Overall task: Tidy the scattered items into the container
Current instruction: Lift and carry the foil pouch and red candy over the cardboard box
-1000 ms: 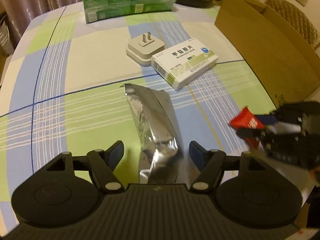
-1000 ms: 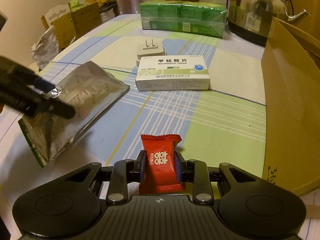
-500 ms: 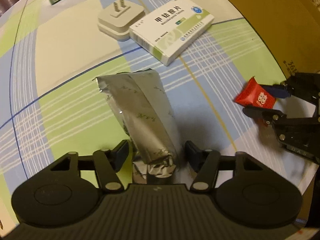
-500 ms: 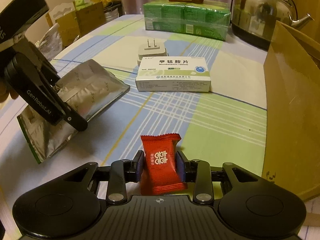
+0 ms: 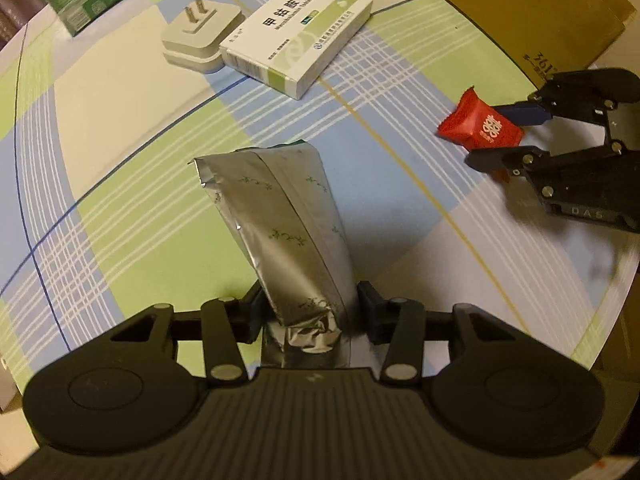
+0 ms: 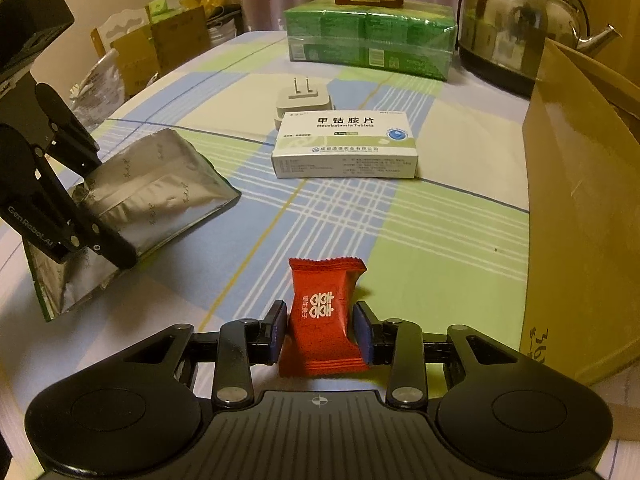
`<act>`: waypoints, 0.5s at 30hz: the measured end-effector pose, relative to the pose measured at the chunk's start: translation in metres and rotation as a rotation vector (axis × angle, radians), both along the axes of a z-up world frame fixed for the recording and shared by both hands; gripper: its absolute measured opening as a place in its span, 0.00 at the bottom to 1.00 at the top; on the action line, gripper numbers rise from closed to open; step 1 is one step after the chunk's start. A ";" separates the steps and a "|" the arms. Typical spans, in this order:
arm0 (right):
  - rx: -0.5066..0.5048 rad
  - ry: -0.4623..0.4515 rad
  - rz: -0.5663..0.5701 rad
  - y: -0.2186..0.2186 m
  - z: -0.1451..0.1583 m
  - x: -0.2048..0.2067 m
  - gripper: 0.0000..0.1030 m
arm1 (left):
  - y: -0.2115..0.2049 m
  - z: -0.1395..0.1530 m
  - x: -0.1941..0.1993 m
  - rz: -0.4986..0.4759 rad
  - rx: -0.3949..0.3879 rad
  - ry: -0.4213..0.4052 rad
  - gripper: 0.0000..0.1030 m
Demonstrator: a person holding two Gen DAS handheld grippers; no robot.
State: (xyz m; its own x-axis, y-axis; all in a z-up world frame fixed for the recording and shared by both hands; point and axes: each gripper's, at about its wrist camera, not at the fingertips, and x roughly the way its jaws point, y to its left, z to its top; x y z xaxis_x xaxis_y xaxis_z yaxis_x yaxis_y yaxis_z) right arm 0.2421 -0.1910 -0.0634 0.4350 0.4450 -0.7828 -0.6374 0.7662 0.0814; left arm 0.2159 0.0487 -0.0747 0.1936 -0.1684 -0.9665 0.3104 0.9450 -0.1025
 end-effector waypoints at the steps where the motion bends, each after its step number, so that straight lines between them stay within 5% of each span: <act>1: -0.003 -0.001 0.000 0.000 0.000 0.000 0.33 | 0.001 -0.001 0.001 0.009 -0.005 0.002 0.45; 7: -0.005 0.004 -0.022 0.002 0.000 0.005 0.36 | 0.004 -0.006 0.007 0.041 -0.023 0.025 0.47; 12: -0.010 -0.005 -0.021 0.002 -0.001 0.003 0.37 | 0.004 -0.003 0.006 0.040 -0.022 0.021 0.40; 15: -0.012 -0.008 -0.024 0.001 -0.001 0.001 0.29 | 0.006 0.000 0.002 0.039 -0.032 0.024 0.38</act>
State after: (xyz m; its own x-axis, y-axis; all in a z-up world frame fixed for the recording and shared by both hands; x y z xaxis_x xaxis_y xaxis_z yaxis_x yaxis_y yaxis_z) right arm 0.2433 -0.1897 -0.0644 0.4515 0.4251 -0.7845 -0.6191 0.7824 0.0676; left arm 0.2177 0.0544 -0.0748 0.1775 -0.1921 -0.9652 0.2704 0.9525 -0.1399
